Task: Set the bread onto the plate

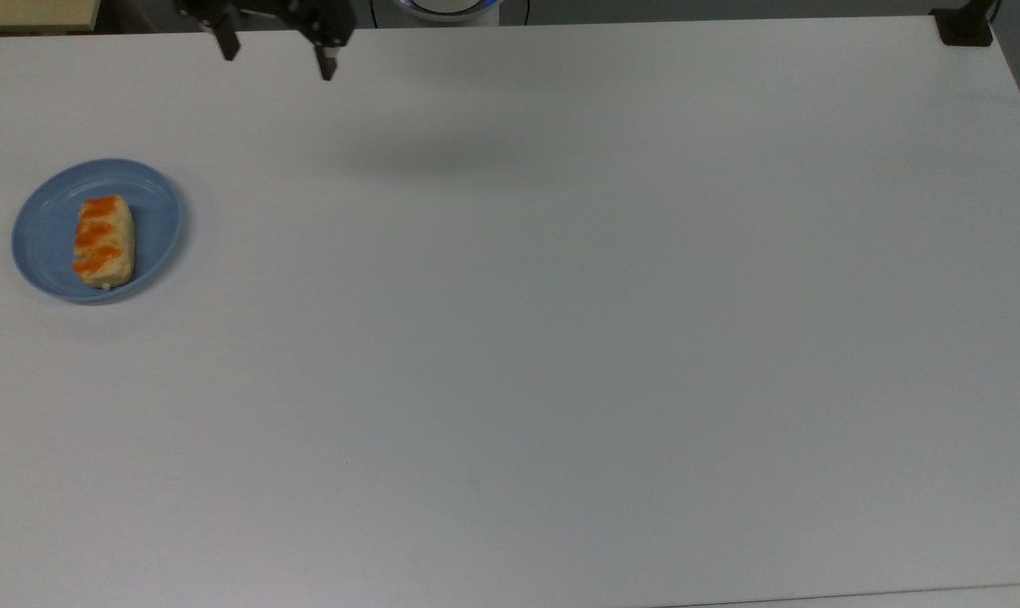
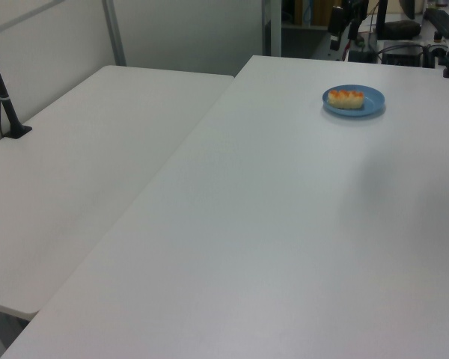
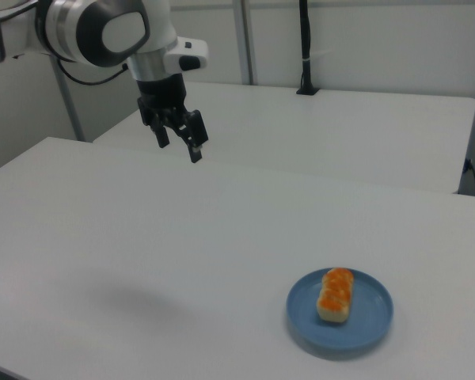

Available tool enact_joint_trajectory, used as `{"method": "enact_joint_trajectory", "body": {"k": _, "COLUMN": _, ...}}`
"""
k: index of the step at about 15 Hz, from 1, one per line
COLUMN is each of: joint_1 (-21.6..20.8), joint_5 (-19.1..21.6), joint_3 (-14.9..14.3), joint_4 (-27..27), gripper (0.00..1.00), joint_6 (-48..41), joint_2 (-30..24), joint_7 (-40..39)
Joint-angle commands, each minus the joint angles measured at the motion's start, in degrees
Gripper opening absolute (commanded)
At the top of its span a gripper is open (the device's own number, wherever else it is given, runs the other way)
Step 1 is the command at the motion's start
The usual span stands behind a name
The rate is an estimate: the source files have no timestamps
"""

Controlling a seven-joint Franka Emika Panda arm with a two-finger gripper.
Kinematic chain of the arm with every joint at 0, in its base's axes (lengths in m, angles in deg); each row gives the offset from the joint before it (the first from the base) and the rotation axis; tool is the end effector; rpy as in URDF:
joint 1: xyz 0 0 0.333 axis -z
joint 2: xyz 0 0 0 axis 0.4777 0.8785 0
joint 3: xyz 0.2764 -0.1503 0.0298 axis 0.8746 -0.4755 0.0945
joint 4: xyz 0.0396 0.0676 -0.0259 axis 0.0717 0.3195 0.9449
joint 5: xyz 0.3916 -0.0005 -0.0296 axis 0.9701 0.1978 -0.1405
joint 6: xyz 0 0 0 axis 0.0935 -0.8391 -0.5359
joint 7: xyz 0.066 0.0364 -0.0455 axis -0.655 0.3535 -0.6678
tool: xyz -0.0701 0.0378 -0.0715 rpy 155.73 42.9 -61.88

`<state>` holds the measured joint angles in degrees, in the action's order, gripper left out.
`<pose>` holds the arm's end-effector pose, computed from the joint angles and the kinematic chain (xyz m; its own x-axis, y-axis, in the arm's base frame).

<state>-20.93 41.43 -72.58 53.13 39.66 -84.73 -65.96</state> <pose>0.5650 -0.0826 0.6004 0.9692 -0.2209 0.1086 -0.2183 -0.9752 -0.0352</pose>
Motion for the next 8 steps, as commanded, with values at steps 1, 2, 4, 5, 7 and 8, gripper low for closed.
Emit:
{"method": "enact_joint_trajectory", "body": {"k": 1, "joint_1": -5.6, "joint_5": 1.9, "joint_3": -2.4, "joint_4": -0.6, "gripper": 1.0, "joint_6": -1.2, "joint_2": 0.2, "joint_7": -2.4}}
{"method": "enact_joint_trajectory", "body": {"k": 2, "joint_1": -6.3, "joint_5": 1.9, "joint_3": -2.7, "joint_4": -0.5, "gripper": 1.0, "joint_6": -1.3, "joint_2": 0.2, "joint_7": -2.5}}
{"method": "enact_joint_trajectory", "body": {"k": 4, "joint_1": -7.2, "joint_5": 1.6, "joint_3": -2.7, "joint_4": -0.6, "gripper": 1.0, "joint_6": -1.2, "joint_2": 0.1, "joint_7": -2.6}}
{"method": "enact_joint_trajectory", "body": {"k": 5, "joint_1": -7.3, "joint_5": 1.3, "joint_3": -2.7, "joint_4": -0.7, "gripper": 1.0, "joint_6": -1.1, "joint_2": 0.2, "joint_7": -2.6}}
{"method": "enact_joint_trajectory", "body": {"k": 7, "joint_1": -7.4, "joint_5": 1.2, "joint_3": -2.7, "joint_4": -0.7, "gripper": 1.0, "joint_6": -1.0, "joint_2": 0.3, "joint_7": -2.6}}
{"method": "enact_joint_trajectory", "body": {"k": 8, "joint_1": -7.4, "joint_5": 1.2, "joint_3": -2.7, "joint_4": -0.7, "gripper": 1.0, "joint_6": -1.0, "joint_2": 0.3, "joint_7": -2.6}}
